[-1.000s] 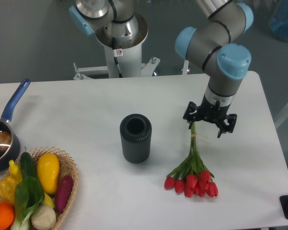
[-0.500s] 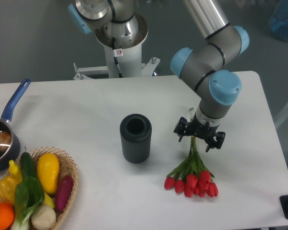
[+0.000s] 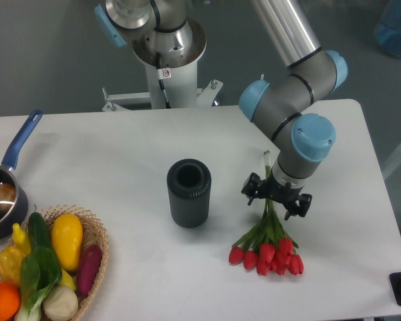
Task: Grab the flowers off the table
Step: 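Lower the gripper around the stems just above the red blooms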
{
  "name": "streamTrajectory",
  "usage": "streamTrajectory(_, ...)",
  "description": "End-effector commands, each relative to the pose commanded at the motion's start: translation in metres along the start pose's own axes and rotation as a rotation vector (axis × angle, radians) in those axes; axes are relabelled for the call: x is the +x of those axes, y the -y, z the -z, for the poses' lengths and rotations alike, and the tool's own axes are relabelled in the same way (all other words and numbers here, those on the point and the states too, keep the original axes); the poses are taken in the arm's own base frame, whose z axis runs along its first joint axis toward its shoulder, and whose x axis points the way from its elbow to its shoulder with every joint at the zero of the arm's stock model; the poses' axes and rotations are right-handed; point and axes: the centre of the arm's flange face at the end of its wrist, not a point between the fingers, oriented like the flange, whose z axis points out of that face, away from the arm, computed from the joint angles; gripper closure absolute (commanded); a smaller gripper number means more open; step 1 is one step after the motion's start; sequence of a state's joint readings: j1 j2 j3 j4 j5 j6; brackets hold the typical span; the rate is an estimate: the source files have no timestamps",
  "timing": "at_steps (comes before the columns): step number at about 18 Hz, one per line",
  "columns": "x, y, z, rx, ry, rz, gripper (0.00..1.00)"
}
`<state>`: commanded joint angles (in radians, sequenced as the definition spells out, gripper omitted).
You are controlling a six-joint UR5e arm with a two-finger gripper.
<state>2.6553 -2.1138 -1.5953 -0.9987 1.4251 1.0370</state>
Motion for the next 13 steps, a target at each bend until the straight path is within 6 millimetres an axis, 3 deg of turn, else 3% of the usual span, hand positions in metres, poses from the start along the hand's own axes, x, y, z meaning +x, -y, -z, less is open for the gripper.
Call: streamTrajectory(13,0.003,0.003,-0.017,-0.011,-0.018,-0.006,0.0)
